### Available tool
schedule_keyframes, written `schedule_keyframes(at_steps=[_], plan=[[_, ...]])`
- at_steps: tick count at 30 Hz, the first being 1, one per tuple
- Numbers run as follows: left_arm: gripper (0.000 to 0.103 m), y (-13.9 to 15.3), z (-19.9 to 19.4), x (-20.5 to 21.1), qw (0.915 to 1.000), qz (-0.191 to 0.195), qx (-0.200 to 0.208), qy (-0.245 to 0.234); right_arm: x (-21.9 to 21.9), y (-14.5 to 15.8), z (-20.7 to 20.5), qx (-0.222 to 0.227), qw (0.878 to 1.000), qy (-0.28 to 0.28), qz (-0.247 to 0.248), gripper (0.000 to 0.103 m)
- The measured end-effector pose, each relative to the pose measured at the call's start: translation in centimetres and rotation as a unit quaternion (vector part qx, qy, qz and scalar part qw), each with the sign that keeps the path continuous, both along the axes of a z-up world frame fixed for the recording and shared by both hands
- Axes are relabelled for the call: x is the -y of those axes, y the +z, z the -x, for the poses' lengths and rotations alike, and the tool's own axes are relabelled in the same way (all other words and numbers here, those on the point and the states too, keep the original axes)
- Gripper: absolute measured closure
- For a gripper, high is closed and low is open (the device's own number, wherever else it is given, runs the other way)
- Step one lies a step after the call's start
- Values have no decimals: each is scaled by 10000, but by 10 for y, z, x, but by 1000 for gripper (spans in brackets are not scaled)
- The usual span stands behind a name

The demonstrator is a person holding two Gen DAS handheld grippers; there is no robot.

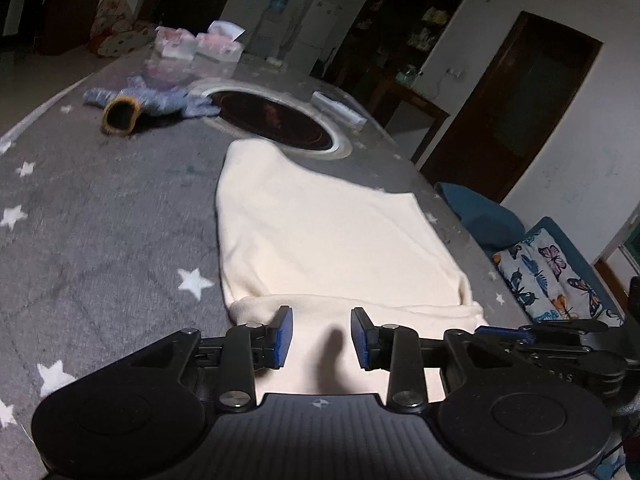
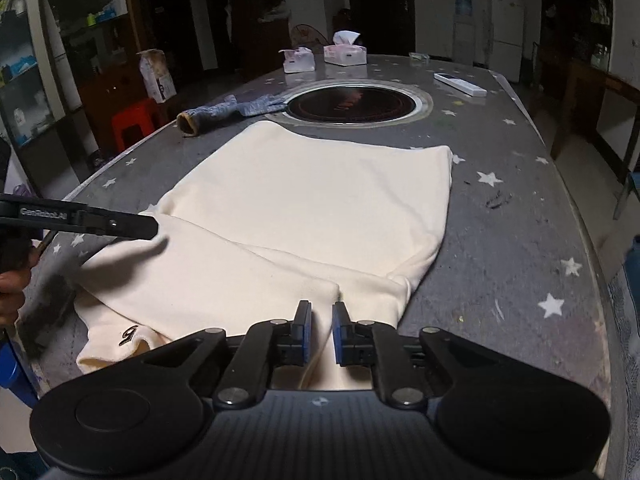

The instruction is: Fold clothes

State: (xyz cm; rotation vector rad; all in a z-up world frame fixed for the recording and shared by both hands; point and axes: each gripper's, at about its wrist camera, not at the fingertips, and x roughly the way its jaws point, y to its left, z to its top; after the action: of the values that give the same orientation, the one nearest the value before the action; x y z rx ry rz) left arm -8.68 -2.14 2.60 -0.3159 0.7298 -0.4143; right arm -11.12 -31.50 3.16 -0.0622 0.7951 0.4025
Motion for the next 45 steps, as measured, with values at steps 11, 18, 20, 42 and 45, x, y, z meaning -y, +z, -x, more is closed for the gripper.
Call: schedule_keyframes(at_steps=[11, 18, 20, 42, 45], plan=[[66, -10, -3, -5, 9999, 77, 47, -69, -12, 2, -5, -8, 9999, -18, 104, 86], [64, -8, 0, -2, 9997, -74, 171, -150, -12, -1, -8, -61, 9999, -89, 111, 83], [64, -10, 1, -1, 9997, -95, 165, -149, -11, -3, -8, -69, 9999, -118, 104, 82], [59, -1, 13, 8, 9978, -506, 371, -209, -5, -5, -2, 124, 9997, -209, -100, 74], [58, 3, 16, 9, 9973, -556, 441, -200, -2, -2, 1, 187, 9995, -219, -113, 73]])
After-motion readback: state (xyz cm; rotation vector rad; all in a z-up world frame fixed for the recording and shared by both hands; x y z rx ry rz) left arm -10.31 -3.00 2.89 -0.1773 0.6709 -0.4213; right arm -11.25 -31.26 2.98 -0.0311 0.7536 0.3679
